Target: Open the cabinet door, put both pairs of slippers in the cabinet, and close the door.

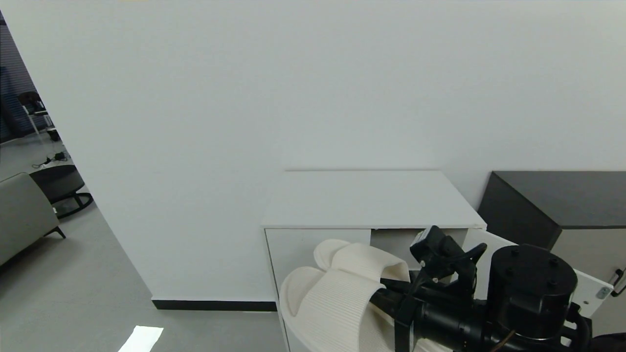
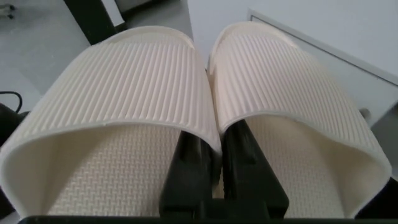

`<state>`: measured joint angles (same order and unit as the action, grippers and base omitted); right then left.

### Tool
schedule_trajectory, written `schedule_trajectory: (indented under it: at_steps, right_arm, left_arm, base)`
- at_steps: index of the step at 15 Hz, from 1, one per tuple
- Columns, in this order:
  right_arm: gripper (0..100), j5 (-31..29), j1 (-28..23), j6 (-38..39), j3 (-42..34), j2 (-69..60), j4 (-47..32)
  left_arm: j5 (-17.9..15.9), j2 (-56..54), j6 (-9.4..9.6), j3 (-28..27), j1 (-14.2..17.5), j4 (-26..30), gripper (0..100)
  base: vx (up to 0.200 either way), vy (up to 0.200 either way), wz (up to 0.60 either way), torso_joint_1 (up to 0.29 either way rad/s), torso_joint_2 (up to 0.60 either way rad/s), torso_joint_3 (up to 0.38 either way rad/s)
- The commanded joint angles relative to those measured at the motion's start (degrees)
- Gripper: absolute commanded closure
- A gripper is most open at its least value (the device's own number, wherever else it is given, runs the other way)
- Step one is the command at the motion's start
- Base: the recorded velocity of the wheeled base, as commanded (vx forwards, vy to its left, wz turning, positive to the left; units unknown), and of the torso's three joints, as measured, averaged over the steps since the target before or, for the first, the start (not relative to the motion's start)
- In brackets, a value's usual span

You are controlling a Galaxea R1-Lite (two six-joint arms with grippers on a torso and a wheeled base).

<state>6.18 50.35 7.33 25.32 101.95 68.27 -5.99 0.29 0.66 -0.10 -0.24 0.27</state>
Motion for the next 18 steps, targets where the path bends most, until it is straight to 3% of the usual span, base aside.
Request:
schedule_trajectory:
  at_steps: [1,7,18]
  right_arm:
    - [100,0.0,-0.1,0.0,-0.5,1.2,0.4]
    - [100,0.6,-0.1,-0.2,-1.3,1.5,0.6]
    - [100,1.1,-0.1,-0.1,-1.8,2.4,1.7]
  left_arm:
    - [0.0,0.0,0.04,0.0,0.0,0.0,100]
    - [0.0,0.0,-0.04,0.0,0.0,0.0,100]
    - [0.0,0.0,-0.04,0.0,0.0,0.0,100]
  base:
    - [0.0,-0.2,0.0,0.002,0.0,0.002]
    - [0.0,-0.2,0.0,0.004,0.0,0.001]
    - [0.0,0.0,0.0,0.0,0.0,0.0]
